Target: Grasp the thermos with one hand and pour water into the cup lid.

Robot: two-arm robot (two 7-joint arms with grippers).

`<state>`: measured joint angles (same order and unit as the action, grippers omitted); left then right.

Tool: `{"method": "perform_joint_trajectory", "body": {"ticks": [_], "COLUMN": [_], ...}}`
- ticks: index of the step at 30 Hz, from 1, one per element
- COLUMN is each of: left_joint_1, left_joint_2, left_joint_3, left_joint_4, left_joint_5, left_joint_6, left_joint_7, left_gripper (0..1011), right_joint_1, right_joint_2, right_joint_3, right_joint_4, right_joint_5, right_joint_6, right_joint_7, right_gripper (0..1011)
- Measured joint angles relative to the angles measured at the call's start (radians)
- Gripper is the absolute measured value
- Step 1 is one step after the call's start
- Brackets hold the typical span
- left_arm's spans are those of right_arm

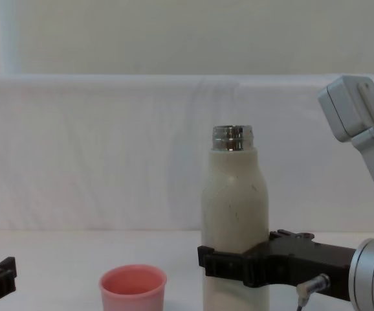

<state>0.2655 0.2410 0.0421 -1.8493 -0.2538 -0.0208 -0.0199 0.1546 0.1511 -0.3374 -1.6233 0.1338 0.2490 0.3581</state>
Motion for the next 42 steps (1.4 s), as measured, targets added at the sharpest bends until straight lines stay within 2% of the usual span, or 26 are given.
{"method": "perform_joint_trajectory", "body": {"ticks": [31, 42], "left_joint_1": [0.0, 0.0], "left_joint_2": [0.0, 0.0], "left_joint_3": [0.0, 0.0], "left_joint_4": [0.0, 0.0], "left_joint_5": [0.0, 0.0], "left_joint_6": [0.0, 0.0], "left_joint_7": [0.0, 0.0], "left_gripper": [1001, 1001], "right_joint_1": [0.004, 0.006], "right_joint_2": [0.054, 0.064], "right_joint_3": [-0.044, -0.051], "right_joint_4": [0.016, 0.016], "right_joint_5": [0.078, 0.09], "right_joint_6": [-0.024, -0.025], "right_joint_7": [-0.042, -0.045], "right_gripper": [957, 957]}}
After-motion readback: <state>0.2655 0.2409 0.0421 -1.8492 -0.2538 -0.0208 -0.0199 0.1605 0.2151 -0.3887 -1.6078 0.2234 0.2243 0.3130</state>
